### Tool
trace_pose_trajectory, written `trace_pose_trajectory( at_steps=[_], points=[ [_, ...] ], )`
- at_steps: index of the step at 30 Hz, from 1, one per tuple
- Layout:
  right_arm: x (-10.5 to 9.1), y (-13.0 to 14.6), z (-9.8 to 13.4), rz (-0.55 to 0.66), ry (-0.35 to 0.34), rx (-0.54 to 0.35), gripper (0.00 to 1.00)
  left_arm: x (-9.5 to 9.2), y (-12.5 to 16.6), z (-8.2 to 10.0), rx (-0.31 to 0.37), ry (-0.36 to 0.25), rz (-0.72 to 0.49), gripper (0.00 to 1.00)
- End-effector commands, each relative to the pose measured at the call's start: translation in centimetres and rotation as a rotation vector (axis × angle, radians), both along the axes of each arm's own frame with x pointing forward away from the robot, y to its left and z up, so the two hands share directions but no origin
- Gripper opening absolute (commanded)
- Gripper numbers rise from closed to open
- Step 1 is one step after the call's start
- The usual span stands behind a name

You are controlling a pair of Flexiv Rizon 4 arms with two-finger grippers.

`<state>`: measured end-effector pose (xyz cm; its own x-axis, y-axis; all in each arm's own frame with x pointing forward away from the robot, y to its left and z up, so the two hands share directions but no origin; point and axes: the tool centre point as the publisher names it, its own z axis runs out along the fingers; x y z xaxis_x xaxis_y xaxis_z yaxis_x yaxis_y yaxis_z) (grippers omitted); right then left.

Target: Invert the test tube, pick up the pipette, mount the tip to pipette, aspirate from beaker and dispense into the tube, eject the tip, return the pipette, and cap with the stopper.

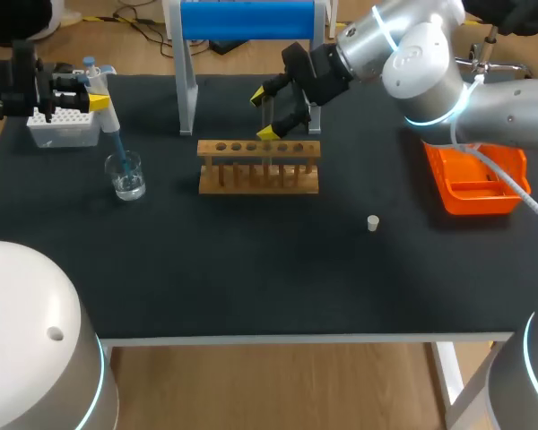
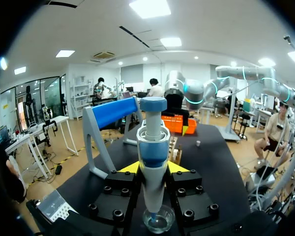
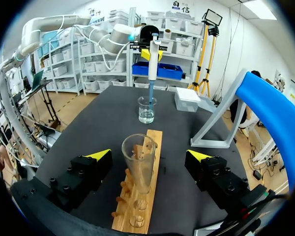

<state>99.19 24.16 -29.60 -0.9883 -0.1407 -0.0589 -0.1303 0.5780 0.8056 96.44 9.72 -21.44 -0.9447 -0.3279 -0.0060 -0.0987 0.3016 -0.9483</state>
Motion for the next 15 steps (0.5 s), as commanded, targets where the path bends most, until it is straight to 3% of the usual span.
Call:
trace_pose_trajectory(
  at_steps=[1, 15],
  points=[
    [-0.01, -0.1, 0.14, 0.001, 0.001, -0.005, 1.0, -0.03, -0.01, 0.08, 0.001, 0.0, 0.002, 0.0],
    [-0.01, -0.1, 0.14, 0.001, 0.001, -0.005, 1.0, -0.24, -0.44, 0.69, 0.016, -0.007, 0.003, 0.0]
  ],
)
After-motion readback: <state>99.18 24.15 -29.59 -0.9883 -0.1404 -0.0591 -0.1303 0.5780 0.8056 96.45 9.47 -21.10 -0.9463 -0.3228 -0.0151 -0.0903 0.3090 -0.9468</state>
